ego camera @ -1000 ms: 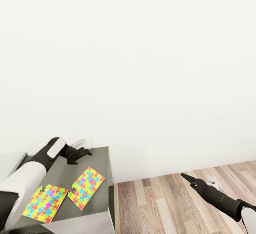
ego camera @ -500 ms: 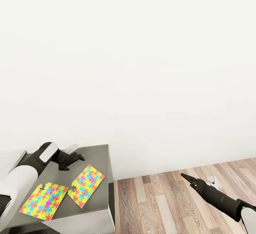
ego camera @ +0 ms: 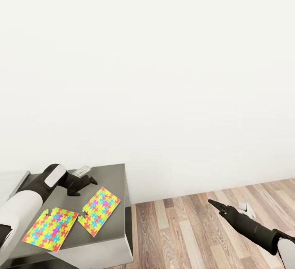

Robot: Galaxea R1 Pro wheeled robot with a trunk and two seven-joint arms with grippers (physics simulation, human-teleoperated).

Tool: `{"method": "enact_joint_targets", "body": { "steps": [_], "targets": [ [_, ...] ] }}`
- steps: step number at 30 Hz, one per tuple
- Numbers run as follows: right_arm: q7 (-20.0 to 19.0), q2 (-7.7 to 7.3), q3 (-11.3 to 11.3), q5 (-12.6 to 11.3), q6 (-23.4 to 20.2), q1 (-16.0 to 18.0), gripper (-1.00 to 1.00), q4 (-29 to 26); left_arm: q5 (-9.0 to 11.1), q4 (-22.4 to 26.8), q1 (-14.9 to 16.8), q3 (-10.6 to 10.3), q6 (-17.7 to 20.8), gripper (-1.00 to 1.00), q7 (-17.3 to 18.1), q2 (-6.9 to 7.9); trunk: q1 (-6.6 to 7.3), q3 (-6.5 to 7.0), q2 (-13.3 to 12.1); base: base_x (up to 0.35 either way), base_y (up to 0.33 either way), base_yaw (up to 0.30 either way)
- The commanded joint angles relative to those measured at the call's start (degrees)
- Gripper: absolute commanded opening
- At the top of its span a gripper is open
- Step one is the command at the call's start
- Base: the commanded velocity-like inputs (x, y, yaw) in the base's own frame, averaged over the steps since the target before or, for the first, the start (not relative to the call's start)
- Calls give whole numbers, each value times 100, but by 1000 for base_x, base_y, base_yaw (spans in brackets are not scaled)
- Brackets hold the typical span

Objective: Put all the toys in the child's room - the three board games (two on the bed and one on the table), the two jigsaw puzzles on the table, and the tennis ball on the table - inside the toy box on the table in the child's room.

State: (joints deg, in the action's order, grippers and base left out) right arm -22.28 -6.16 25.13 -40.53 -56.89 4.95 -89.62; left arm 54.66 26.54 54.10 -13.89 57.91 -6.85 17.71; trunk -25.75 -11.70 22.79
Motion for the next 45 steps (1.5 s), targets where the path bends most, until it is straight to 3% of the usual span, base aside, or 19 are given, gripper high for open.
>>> {"method": "enact_joint_targets", "body": {
  "steps": [1, 8, 24, 33, 40, 45],
  "targets": [
    [-54, 1, 10, 45, -29, 6, 100, -2, 63, 9, 5, -75, 9, 100, -46, 5, -3, -21, 12, 0, 0, 0],
    [-55, 1, 10, 45, -26, 6, 100, -1, 63, 9, 5, -205, 8, 100, -35, 10, -3, -87, 12, 0, 0, 0],
    [-48, 1, 10, 45, -24, 6, 100, 6, 70, 7, 1, -232, 37, 100, -7, 13, -3, -236, 12, 0, 0, 0],
    [-48, 1, 10, 45, -24, 6, 100, 6, 63, -172, -46, -241, 51, 100, 333, 62, -3, -320, 12, 0, 0, 0],
    [-48, 1, 10, 45, -24, 6, 100, 6, 60, -191, -54, -255, 60, 100, 389, 123, -3, -385, 12, 0, 0, 0],
    [-48, 1, 10, 45, -24, 6, 100, 6, 51, -195, -57, -431, 58, 100, 394, 136, -3, -431, 12, 0, 0, 0]
  ]
}}
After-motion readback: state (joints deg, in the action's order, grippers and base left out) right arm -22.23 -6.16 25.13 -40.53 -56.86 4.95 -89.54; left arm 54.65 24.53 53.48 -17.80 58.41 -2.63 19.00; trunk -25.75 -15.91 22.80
